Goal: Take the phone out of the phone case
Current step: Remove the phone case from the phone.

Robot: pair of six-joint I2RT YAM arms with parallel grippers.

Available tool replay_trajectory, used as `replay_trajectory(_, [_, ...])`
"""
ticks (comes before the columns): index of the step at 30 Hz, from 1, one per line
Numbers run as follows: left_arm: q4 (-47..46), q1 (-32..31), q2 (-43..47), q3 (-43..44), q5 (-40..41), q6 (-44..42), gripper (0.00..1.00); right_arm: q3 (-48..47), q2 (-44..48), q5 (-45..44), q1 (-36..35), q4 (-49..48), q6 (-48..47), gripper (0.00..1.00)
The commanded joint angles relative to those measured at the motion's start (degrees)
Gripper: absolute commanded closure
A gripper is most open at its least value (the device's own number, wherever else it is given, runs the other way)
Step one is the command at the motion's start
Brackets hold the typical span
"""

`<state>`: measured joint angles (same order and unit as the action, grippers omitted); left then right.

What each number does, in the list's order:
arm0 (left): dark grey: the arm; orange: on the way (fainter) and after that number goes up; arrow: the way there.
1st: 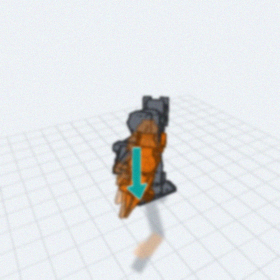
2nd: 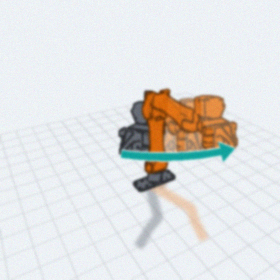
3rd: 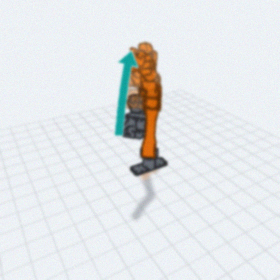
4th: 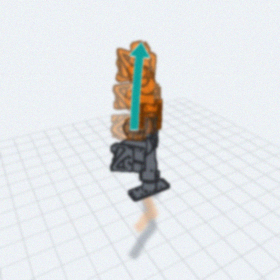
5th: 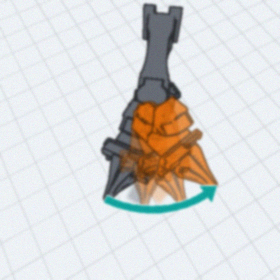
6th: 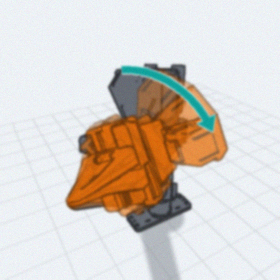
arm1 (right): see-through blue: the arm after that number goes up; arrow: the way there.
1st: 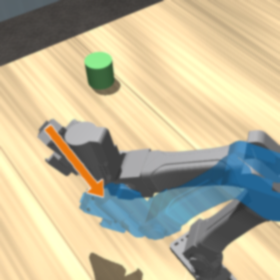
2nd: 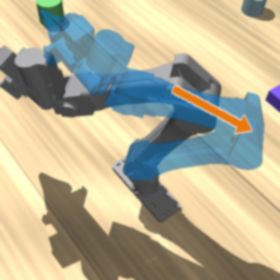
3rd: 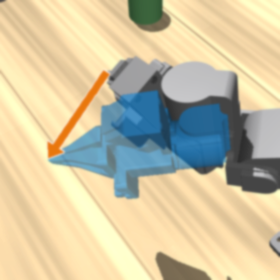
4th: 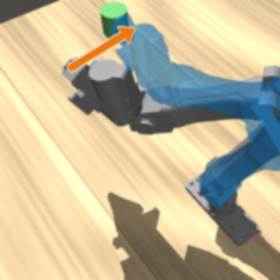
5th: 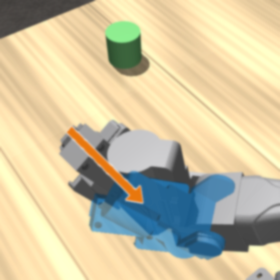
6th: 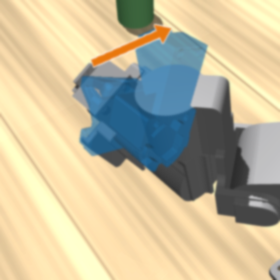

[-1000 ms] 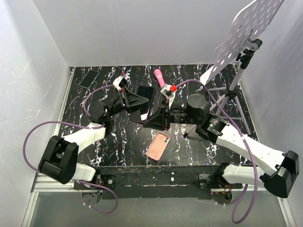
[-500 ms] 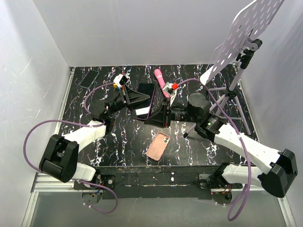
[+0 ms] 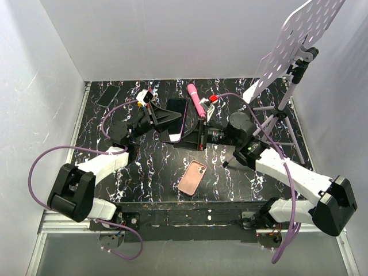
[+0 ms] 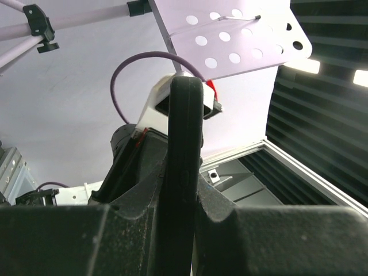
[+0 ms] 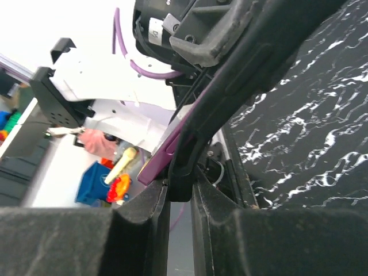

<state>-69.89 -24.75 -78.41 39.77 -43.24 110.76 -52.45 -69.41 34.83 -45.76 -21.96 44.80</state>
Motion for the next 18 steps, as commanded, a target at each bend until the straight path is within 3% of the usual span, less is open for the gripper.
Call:
replay_trajectory(1, [-15.63,-7.24,5.64,0.66,-4.3,10.09,1.0,1.39,-7.92,-14.45,2.69,-9.23,9.94,0.97])
replay_trajectory(5, [-14.31,-8.03,6.25,0.14,-3.43,7.98,1.0,0.68,-10.66,-16.19,2.43,-10.65,15.32,0.98])
replay_trajectory(7, [-13.96,-8.73,6.52,0.22,-3.34,7.54,1.0,0.07,-11.45,-19.61,2.43,-6.73,15.06,0.99])
replay_trajectory(10, [-13.35,-9.17,7.66,-0.22,-3.16,7.45,1.0,-2.65,-12.15,-28.28,1.82,6.87,8.32,0.99])
replay_trajectory(15, [-11.59,-9.17,8.98,0.39,-3.69,7.45,1.0,-5.03,-13.56,-45.08,-0.73,21.92,-5.57,0.99])
replay_trajectory(18, [-11.76,-9.08,8.71,1.45,-4.3,7.63,1.0,-5.74,-14.62,-51.07,-1.0,29.06,-9.28,0.99])
